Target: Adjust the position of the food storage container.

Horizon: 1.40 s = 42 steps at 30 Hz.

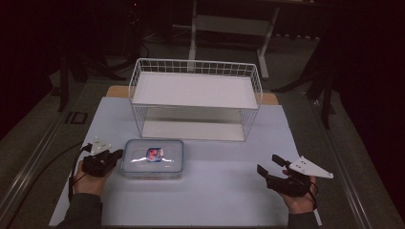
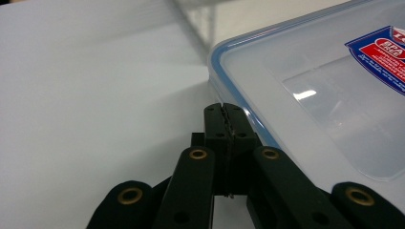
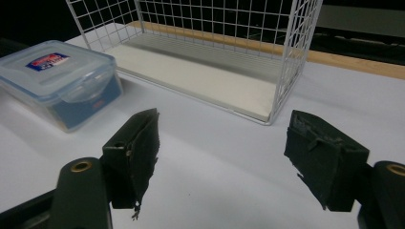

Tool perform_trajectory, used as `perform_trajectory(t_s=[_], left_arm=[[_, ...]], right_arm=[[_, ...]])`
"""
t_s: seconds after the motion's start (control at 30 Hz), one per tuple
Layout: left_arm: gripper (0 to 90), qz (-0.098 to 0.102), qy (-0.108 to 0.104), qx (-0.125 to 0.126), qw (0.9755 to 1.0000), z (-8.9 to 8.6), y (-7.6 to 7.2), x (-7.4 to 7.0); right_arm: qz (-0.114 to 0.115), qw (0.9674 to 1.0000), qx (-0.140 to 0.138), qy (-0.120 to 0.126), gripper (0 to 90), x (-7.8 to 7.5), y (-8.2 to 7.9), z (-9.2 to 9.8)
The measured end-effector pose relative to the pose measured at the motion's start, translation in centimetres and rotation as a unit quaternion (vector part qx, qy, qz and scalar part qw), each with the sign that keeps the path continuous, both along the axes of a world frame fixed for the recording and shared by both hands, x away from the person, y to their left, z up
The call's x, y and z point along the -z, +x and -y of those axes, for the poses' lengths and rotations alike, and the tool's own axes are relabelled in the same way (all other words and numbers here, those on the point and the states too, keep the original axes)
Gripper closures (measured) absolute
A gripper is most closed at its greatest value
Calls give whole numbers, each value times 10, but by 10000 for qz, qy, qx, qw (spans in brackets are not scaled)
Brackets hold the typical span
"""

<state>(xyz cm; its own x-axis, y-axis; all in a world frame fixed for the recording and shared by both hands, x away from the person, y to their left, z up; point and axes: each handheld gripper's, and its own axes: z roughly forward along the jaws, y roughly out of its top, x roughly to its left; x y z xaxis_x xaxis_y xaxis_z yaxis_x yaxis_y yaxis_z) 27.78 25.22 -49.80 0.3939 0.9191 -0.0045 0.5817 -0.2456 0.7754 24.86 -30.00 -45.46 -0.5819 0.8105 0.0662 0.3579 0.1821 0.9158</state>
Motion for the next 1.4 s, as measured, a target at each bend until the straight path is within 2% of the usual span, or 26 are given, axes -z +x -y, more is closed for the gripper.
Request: perform_trajectory(t_s=[0.4, 0.6, 0.63, 0.7, 0.77, 0.87, 1.0, 1.17, 1.37, 1.4], left_arm=[[898, 2, -5, 455, 9990, 54, 4, 0], [898, 25, -91, 662, 9978, 83, 6, 1], [897, 28, -123, 680, 9976, 87, 6, 1], [897, 35, -201, 714, 9972, 94, 8, 2], [896, 66, -191, 745, 9970, 100, 9, 3], [881, 62, -199, 776, 9968, 99, 9, 2], [805, 112, -235, 773, 9967, 93, 7, -1], [655, 156, -431, 830, 9955, 86, 5, -5], [467, 258, -715, 1011, 9920, 81, 5, -10], [440, 265, -712, 1000, 9921, 82, 4, -11]], right_arm=[[-33, 9999, -95, -65, 273, 1, 1, -9], [-48, 9999, -124, -69, 276, 1, 2, -13], [-59, 9999, -115, -74, 314, 2, 3, -13], [-130, 9999, -89, -68, 313, 3, 6, -15], [-157, 9998, -123, -68, 313, 4, 8, -17], [-138, 9998, -160, -42, 313, 3, 8, -19], [-115, 9998, -136, 115, 313, 1, 11, -18], [-63, 9995, -149, 267, 313, -3, 19, -23], [-69, 9992, -274, 275, 315, -3, 30, -41], [-76, 9992, -282, 281, 316, -3, 31, -44]])
